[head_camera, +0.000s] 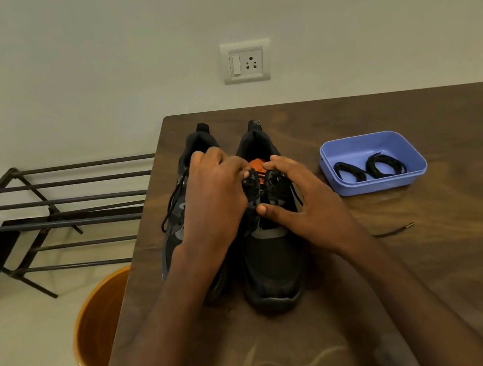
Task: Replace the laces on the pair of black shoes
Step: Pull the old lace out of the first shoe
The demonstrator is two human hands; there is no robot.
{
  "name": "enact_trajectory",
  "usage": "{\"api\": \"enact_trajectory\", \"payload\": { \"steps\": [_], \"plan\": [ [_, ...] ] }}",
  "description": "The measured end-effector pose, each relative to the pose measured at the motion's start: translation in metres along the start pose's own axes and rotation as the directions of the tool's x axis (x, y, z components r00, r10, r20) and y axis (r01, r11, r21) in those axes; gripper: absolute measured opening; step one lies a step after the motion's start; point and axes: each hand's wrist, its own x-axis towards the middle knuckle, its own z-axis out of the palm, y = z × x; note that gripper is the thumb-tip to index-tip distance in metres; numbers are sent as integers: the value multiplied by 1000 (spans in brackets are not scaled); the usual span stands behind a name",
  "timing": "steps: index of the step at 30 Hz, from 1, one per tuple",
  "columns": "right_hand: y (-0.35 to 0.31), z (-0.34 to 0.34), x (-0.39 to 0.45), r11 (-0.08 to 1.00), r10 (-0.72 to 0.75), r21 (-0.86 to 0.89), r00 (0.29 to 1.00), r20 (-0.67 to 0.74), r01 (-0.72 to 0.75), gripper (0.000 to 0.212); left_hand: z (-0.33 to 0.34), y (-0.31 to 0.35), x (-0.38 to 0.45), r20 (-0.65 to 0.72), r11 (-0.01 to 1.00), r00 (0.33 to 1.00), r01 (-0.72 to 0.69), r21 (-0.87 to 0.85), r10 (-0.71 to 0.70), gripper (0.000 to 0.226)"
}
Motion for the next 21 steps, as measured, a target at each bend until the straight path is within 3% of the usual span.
{"api": "enact_trajectory", "payload": {
  "steps": [2,4,5,6,7,8,9,10,12,13,15,18,20,21],
  "plan": [
    [1,0,0,1000,-5,-2,1000,-2,5,68,-3,4,-2,-14,998,998,66,12,-66,12],
    [2,-1,0,1000,9,-8,1000,8,-9,71,-10,7,2,-85,963,976,180,-199,-200,15],
    [2,-2,0,1000,19,-9,1000,17,-19,72,-16,7,7,-101,865,947,232,-444,-306,16],
    [2,-4,0,1000,26,-4,999,22,-26,72,-22,8,11,-73,664,909,242,-707,-409,17],
    [1,-4,0,1000,27,2,999,23,-27,71,-28,8,14,4,426,872,243,-871,-490,19],
    [0,-4,0,1000,25,5,999,21,-25,70,-33,8,14,67,296,865,242,-924,-498,20],
    [-1,-4,0,1000,24,2,1000,16,-24,70,-35,10,13,81,331,885,255,-908,-458,18],
    [-1,-4,0,1000,23,-4,1000,11,-23,70,-34,10,11,63,485,922,258,-836,-382,14],
    [0,-2,1,1000,12,-6,1000,1,-12,69,-20,3,2,71,849,986,167,-502,-152,12],
    [1,-2,1,1000,4,0,1000,-6,-4,67,-11,-1,-2,105,944,992,102,-313,-73,18],
    [1,-1,1,1000,-2,6,1000,-9,3,68,2,-8,-5,131,994,991,37,-101,-24,16],
    [-1,-1,0,1000,3,4,1000,-6,-3,68,0,-4,-1,27,992,996,84,-91,-81,8],
    [-2,-3,0,1000,10,15,1000,2,-10,67,-5,0,1,-69,938,974,188,-290,-216,14],
    [-2,-5,0,1000,14,18,1000,13,-14,67,-9,0,3,-81,842,937,266,-469,-341,13]
  ]
}}
